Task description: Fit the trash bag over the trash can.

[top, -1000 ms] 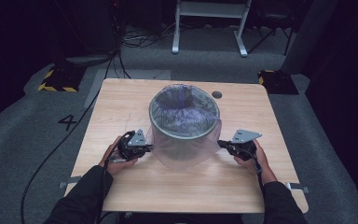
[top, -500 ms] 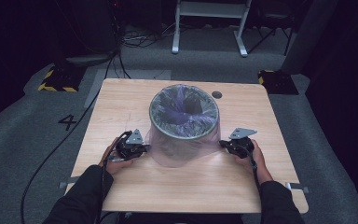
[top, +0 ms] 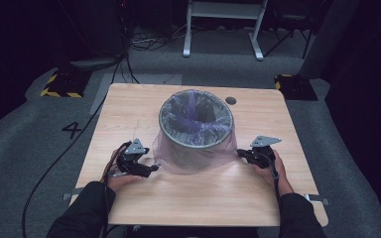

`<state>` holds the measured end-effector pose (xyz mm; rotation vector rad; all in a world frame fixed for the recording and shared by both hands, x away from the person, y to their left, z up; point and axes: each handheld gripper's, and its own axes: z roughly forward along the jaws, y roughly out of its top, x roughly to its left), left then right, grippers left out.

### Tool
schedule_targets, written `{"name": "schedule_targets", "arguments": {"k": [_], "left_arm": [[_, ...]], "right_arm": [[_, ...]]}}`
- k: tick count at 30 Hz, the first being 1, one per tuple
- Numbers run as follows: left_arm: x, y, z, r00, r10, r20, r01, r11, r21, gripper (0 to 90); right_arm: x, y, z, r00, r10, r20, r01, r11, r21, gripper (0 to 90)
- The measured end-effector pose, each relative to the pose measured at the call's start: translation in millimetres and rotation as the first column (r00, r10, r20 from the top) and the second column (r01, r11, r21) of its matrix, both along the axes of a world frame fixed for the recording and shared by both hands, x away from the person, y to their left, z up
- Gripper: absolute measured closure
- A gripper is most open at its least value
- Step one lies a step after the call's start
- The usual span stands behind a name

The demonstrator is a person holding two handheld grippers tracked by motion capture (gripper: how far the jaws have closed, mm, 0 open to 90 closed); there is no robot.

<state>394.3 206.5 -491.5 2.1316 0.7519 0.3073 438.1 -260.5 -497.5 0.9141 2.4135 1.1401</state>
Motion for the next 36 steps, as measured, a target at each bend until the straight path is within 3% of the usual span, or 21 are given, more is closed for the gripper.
{"name": "schedule_targets", "arguments": {"k": [2,5,12,16,21,30,32,36], "left_arm": [[-4.6,2.4,1.1,0.9999,-0.001,-0.015,0.001,0.9999,-0.015,15.5],[-12.9,2.9,1.1,0.9996,0.025,-0.012,-0.025,0.9997,0.007,15.6],[-28.2,3.7,-3.5,0.9992,0.008,-0.038,-0.007,0.9996,0.027,15.7],[-33.8,4.0,-5.2,0.9983,0.01,-0.057,-0.008,0.9996,0.028,15.7],[-38.0,5.8,-10.3,0.9978,0.022,-0.063,-0.019,0.9987,0.048,15.7],[-41.7,5.4,-12.5,0.9976,0.036,-0.059,-0.031,0.9969,0.072,15.3],[-43.9,2.2,-12.7,0.9988,0.033,-0.037,-0.029,0.9937,0.108,14.9],[-43.1,2.1,-12.8,0.9987,0.03,-0.042,-0.025,0.994,0.106,13.5]], "right_arm": [[-0.5,-2.7,1.6,0.9999,-0.008,0.007,0.008,1.0,0.019,81.8],[-2.1,-7.4,5.2,0.9997,-0.015,0.017,0.014,0.998,0.054,72.2],[-9.7,-25.7,19.3,0.9986,-0.045,0.027,0.04,0.989,0.143,38.5],[-16.7,-30.9,29.5,0.996,-0.068,0.058,0.059,0.987,0.149,27.8],[-22.4,-28.7,41.7,0.9924,-0.091,0.082,0.075,0.981,0.177,28.2],[-30.3,-17.7,62.6,0.9906,-0.074,0.115,0.046,0.972,0.229,23.2],[-32.4,-15.1,69.8,0.9896,-0.065,0.128,0.034,0.974,0.226,22.6],[-37.8,-9.1,88.7,0.9829,-0.051,0.177,0.008,0.972,0.234,22.6]]}}
